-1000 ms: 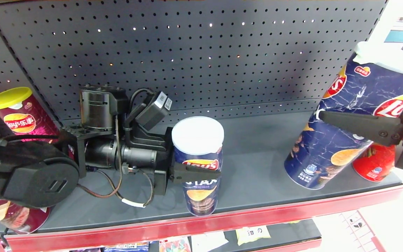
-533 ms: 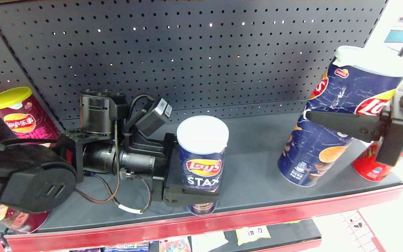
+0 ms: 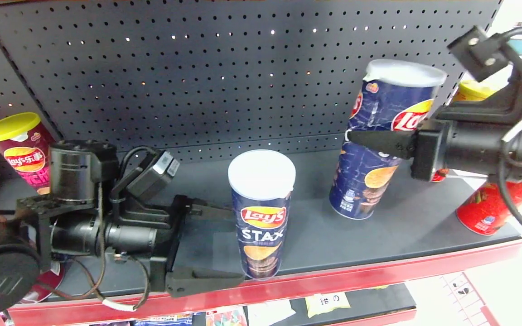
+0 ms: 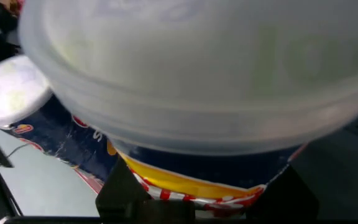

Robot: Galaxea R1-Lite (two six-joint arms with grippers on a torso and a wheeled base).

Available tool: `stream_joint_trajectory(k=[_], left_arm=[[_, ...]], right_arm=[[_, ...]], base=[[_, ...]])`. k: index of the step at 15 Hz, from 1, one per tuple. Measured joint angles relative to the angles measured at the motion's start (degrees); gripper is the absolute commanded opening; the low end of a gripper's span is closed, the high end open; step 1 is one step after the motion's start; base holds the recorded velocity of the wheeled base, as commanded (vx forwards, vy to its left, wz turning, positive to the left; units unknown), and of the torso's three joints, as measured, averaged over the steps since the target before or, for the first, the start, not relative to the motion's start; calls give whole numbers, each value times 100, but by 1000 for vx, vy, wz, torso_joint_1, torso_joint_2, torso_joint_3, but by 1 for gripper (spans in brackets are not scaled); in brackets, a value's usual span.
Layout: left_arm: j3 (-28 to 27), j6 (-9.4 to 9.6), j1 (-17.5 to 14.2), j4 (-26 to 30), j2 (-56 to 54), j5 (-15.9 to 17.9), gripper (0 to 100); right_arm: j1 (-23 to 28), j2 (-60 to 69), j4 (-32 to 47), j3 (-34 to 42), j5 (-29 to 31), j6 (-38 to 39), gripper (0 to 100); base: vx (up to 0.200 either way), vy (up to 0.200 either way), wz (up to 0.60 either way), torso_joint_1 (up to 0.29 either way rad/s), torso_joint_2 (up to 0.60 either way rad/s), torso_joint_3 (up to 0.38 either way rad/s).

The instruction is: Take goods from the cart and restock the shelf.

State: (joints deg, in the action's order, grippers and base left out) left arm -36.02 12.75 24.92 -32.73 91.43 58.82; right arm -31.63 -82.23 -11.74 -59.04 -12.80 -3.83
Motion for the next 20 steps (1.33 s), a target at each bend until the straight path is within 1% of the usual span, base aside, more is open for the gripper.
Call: stream_joint_trajectory(k=[2,5,8,11,12,13,16,20], left_arm=[[573,-11,-257,11,-435,9,100],[1370,-28,-485,13,-1058,9,100],[1781,-28,-549,5,-1481,-37,100],[1883,-61,-563,13,-1630,-127,100],[1860,-167,-577,16,-1638,-171,100],[1805,-217,-585,0,-1637,-227,100],[1726,-228,-601,2,-1613,-358,100],[1707,-235,-612,6,-1596,-394,100]], right_arm=[[-28,-405,-156,-83,-15,0,0],[-50,-1078,-958,-317,-22,6,0],[-118,-1664,-1158,-697,-102,20,0],[-177,-2026,-1169,-1001,-176,24,0],[-172,-2108,-1163,-1083,-178,44,0],[-179,-2208,-1165,-1180,-184,60,0],[-188,-2425,-1152,-1379,-189,66,0],[-262,-2676,-1157,-1646,-193,68,0]], base=[[0,0,0,0,0,0],[0,0,0,0,0,0],[0,0,0,0,0,0],[0,0,0,0,0,0],[0,0,0,0,0,0],[0,0,0,0,0,0],[0,0,0,0,0,0],[0,0,0,0,0,0]])
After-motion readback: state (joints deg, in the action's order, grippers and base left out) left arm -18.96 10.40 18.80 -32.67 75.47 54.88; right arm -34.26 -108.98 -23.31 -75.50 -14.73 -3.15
